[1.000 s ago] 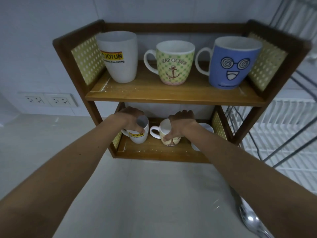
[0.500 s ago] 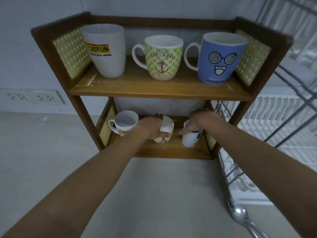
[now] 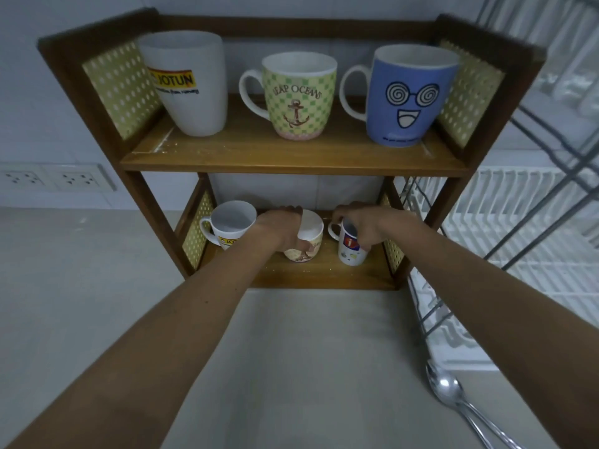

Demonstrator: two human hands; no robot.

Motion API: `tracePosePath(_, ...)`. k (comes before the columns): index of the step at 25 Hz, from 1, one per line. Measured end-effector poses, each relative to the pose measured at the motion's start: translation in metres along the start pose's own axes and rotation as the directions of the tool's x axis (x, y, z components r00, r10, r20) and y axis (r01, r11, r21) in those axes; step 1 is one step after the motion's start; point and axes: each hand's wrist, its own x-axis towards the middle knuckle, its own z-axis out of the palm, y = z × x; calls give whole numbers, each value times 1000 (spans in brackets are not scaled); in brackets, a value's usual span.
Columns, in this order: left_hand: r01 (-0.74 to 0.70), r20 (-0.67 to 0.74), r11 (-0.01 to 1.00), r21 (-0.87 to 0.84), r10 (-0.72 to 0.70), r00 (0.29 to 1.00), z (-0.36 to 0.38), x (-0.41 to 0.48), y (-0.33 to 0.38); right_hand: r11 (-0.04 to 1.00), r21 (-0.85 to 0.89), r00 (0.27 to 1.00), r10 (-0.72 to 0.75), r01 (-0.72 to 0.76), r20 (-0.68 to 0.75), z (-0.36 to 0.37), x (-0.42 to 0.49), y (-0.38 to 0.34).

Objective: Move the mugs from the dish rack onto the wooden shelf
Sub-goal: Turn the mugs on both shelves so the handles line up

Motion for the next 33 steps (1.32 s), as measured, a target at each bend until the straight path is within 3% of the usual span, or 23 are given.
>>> tracePosePath(2, -4, 3, 1000, -10, 4, 1000, -1, 0, -1, 994, 81, 996, 81, -78, -39, 0, 2, 0)
tracePosePath(5, -3, 8, 999, -35, 3, 1000, -2, 1, -1, 982, 32, 977, 191, -188, -97, -1, 3, 0)
tracePosePath(22, 1, -70, 999, -35, -3, 998, 18, 10, -5, 996, -16, 981, 83, -87, -175, 7, -2, -1)
tracePosePath(33, -60, -14, 994, -95, 59, 998, 19, 12, -11, 991, -72, 981, 96, -109, -169, 10, -4, -4)
